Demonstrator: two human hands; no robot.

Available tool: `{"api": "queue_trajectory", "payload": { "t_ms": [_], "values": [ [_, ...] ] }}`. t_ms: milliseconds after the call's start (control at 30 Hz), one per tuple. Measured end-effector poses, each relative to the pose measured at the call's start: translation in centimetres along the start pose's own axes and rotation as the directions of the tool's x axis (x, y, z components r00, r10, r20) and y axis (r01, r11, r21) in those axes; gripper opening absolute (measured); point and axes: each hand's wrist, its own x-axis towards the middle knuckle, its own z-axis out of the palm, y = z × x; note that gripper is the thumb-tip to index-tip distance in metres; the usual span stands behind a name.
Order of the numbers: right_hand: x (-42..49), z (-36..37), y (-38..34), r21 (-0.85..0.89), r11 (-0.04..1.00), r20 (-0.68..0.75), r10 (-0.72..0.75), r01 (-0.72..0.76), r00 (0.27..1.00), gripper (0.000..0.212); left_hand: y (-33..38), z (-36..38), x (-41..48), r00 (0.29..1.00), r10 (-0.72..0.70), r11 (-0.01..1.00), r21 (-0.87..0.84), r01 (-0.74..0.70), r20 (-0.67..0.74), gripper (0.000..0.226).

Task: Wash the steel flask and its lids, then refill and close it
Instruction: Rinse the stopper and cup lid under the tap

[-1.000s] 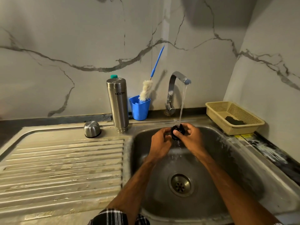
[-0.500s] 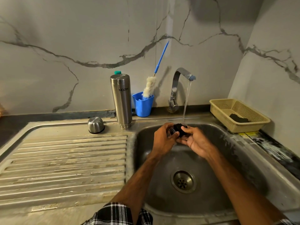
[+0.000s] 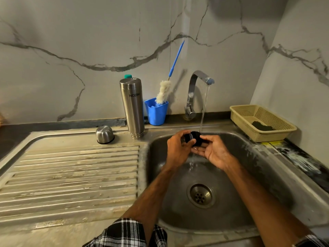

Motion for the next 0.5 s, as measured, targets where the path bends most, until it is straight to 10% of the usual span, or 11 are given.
{"api": "queue_trajectory", "payload": {
  "t_ms": [500],
  "values": [
    [0.58,-0.15,0.21,-0.755,0.598,-0.092,-0.501,0.268,0.86,0.053,-0.51,0.33,-0.09,0.985,-0.062,0.993,0.113,0.044,0.162,0.039]
  ]
}}
